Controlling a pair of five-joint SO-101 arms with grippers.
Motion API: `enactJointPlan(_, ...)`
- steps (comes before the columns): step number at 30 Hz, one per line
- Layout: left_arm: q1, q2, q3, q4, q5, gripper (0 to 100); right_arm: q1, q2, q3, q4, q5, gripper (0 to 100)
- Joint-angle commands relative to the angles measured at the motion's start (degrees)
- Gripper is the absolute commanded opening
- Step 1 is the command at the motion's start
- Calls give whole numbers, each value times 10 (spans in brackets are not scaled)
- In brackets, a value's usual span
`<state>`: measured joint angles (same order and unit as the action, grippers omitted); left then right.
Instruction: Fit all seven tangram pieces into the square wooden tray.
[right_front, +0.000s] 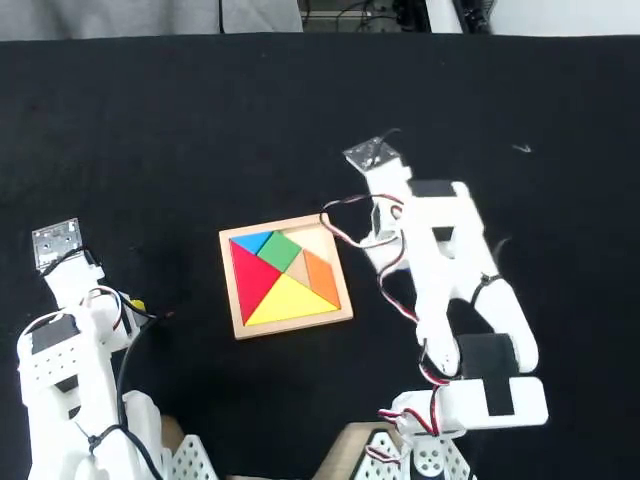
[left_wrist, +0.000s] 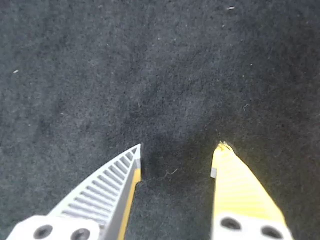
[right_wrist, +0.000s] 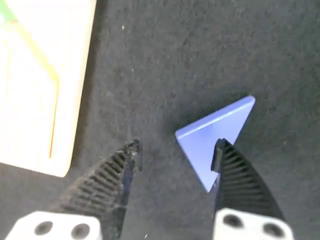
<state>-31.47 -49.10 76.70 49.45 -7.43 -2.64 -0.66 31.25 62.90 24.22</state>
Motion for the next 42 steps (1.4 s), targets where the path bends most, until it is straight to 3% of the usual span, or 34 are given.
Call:
enactJointPlan(1,-2,-11,-3,-5,-3,231,5,22,-12,-16,-5,237)
enactJointPlan(19,-2,-11,-3,-5,-3,231,63,100,-49,-15,22,237)
enactJointPlan(34,-2,-11,-3,-5,-3,231,59,99,-50,-11,23,240)
enactJointPlan(42,-2,-11,-3,-5,-3,231,33,-21,-41,33,18,237)
